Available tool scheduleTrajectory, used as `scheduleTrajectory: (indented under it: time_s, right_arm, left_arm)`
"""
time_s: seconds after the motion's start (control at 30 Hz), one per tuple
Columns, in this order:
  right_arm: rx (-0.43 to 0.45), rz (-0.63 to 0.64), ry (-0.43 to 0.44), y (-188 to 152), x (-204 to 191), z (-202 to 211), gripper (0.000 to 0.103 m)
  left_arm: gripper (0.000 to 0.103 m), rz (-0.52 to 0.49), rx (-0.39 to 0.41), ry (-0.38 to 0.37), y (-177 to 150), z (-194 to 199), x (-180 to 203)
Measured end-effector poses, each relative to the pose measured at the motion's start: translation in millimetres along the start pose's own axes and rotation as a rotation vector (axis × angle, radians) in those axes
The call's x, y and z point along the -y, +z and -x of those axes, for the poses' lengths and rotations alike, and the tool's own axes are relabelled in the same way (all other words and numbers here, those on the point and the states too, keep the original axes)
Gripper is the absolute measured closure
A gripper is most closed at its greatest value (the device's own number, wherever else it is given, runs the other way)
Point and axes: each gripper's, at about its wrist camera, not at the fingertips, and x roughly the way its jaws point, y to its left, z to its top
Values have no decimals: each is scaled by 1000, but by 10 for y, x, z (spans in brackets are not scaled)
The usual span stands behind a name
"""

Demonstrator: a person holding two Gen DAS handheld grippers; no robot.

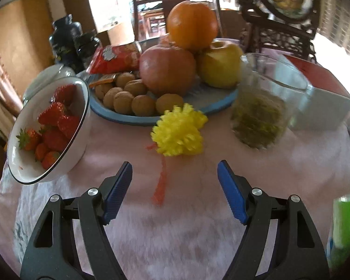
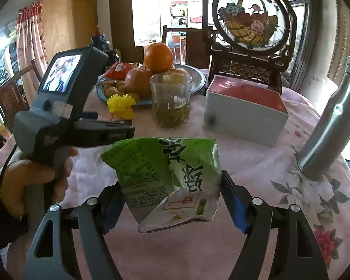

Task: Collect trash
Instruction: 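Grasp the yellow pompom tassel with the left tool, then carry the yellow tassel and green bag with both tools to the wastebasket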

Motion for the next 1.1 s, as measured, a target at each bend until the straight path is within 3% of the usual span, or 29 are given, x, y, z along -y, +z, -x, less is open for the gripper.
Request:
scheduleTrajectory:
  time_s: [0.47, 0.63, 0.77, 1.1]
  right_arm:
    - [-14, -15, 28, 1, 30, -28, 27]
    - [-19, -14, 34, -1, 40, -45, 27]
    - [-22, -11, 34, 3, 39, -69, 27]
    - [-14, 6, 34, 10, -18, -35, 27]
  left_arm:
    - [31, 161, -50, -7, 227, -271, -155]
    - [39, 191, -73, -29, 287, -356, -159]
    - [67, 186, -83, -47, 292, -364, -157]
    - [69, 147, -63, -66, 72, 20, -230]
